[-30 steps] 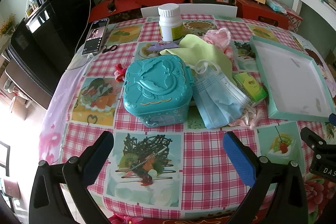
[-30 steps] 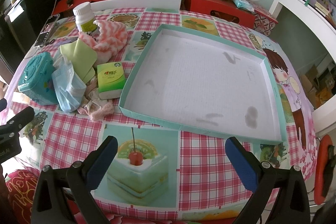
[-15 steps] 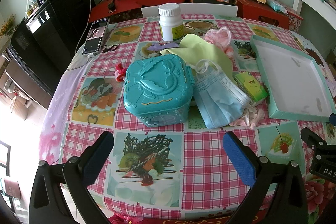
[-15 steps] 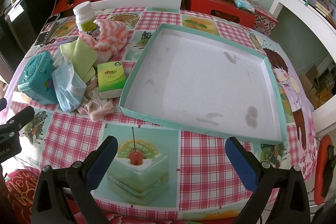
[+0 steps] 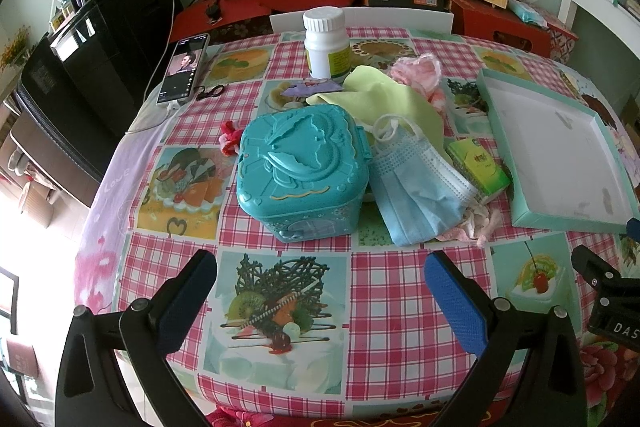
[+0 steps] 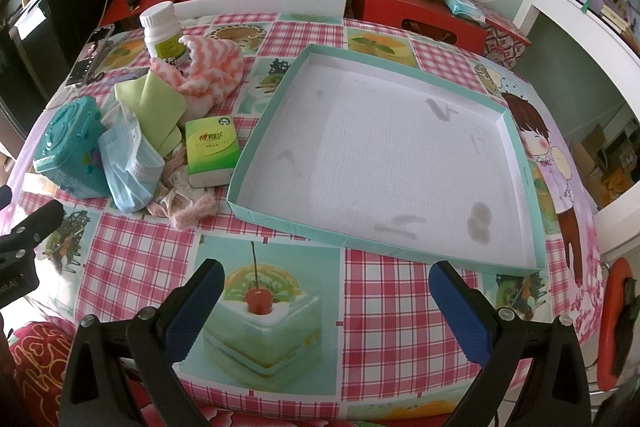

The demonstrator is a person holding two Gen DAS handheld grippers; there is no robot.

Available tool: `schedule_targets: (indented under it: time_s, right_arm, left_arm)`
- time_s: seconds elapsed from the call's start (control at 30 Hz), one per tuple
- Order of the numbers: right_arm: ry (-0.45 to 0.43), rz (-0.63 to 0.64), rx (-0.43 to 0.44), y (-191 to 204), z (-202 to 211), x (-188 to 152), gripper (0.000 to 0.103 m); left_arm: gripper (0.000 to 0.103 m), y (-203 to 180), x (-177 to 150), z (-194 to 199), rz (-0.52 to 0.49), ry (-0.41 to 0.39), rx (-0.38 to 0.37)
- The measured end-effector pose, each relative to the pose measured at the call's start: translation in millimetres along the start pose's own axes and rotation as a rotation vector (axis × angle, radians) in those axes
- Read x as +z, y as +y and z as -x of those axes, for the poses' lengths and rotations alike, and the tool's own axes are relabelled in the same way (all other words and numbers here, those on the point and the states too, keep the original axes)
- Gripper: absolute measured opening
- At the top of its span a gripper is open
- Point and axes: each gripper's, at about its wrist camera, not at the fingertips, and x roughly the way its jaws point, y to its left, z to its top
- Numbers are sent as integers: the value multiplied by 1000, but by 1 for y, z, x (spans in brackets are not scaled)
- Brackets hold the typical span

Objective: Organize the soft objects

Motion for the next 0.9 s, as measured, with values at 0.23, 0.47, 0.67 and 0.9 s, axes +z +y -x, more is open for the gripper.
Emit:
schedule_targets:
  time_s: [0.23, 0.47, 0.67, 0.9]
  right_arm:
    - [9, 4, 2, 0, 0, -1, 103]
    - [26, 22, -6, 2, -1, 0, 103]
    - [9, 25, 21, 0, 5, 13, 103]
    - [-70, 21, 107, 2, 22, 56, 103]
  left_arm:
    - [103, -1, 1, 3, 7, -15, -7]
    - [103, -1, 3, 7, 11, -18, -55]
    - [103, 7, 19, 22, 15, -27, -177]
    - [103, 39, 67, 19, 23, -44, -266]
